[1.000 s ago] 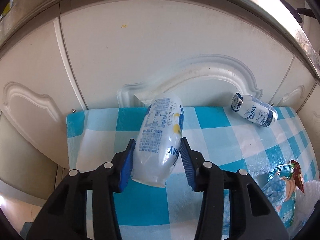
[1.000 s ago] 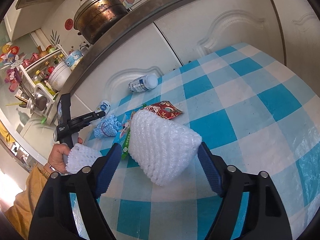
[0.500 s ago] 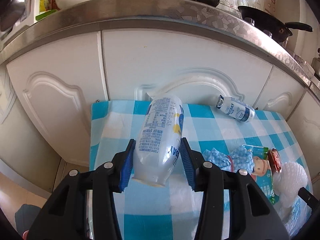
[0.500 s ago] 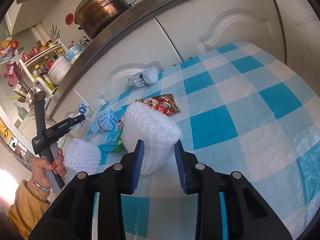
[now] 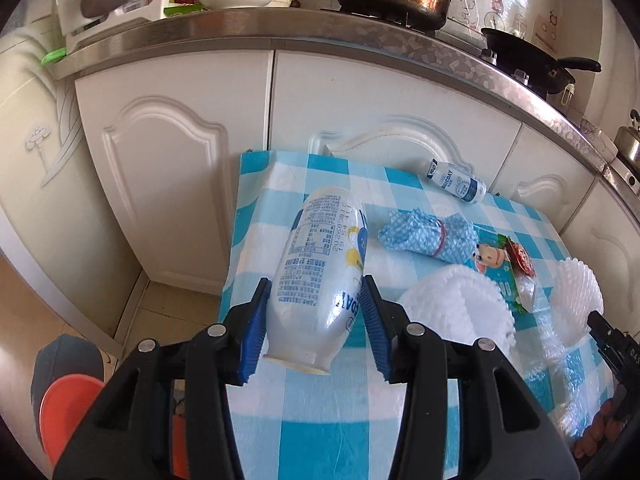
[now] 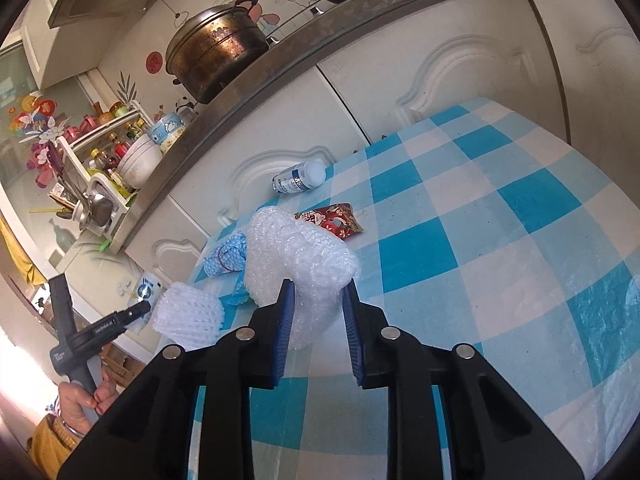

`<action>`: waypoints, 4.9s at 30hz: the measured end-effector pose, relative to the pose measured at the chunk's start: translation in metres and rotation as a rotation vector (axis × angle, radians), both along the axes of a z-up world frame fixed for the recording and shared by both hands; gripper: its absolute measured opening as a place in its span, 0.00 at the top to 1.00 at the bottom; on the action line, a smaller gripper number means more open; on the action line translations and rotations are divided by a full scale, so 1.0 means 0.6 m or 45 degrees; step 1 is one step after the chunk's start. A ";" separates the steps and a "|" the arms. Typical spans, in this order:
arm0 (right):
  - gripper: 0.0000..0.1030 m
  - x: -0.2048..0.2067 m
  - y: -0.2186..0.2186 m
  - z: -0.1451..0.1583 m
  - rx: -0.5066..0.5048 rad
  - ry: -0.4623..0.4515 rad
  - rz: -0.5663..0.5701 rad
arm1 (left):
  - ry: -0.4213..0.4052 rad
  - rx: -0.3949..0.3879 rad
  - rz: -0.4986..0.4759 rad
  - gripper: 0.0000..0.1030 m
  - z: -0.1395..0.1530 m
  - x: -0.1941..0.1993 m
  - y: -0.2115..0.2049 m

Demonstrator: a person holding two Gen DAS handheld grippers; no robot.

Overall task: Collect trash
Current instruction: 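Carry the bottle and foam net over the red bucket with both tools, then open both tools to drop the bottle and foam net into the bucket, then move both open tools back over the table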

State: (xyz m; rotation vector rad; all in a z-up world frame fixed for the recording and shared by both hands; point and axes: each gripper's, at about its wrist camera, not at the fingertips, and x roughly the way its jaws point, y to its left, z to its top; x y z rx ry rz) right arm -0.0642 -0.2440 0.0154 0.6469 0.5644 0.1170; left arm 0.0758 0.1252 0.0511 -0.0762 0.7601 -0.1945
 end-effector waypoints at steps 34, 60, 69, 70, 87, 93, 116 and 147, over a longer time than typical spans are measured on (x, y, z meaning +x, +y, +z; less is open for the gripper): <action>0.75 -0.109 0.087 0.079 0.045 -0.053 0.112 | -0.050 0.141 0.265 0.55 -0.008 -0.290 0.187; 0.74 -0.043 0.562 0.131 -0.157 0.011 0.847 | 0.001 0.257 0.566 0.55 -0.041 -0.326 0.341; 0.74 -0.020 0.679 0.084 -0.236 0.110 1.006 | 0.066 0.190 0.624 0.55 -0.070 -0.322 0.390; 0.74 -0.018 0.688 0.080 -0.241 0.118 1.017 | 0.071 0.182 0.628 0.55 -0.073 -0.323 0.393; 0.30 -0.004 0.707 0.024 -0.310 0.193 0.957 | 0.132 0.080 0.659 0.26 -0.105 -0.334 0.418; 0.14 -0.028 0.663 0.045 -0.391 0.112 0.855 | 0.153 0.056 0.661 0.11 -0.106 -0.330 0.414; 0.10 -0.053 0.517 0.074 -0.296 0.015 0.644 | 0.161 0.028 0.488 0.10 -0.074 -0.322 0.323; 0.10 -0.024 0.207 0.051 -0.071 0.005 0.214 | 0.079 0.061 0.153 0.09 -0.004 -0.265 0.095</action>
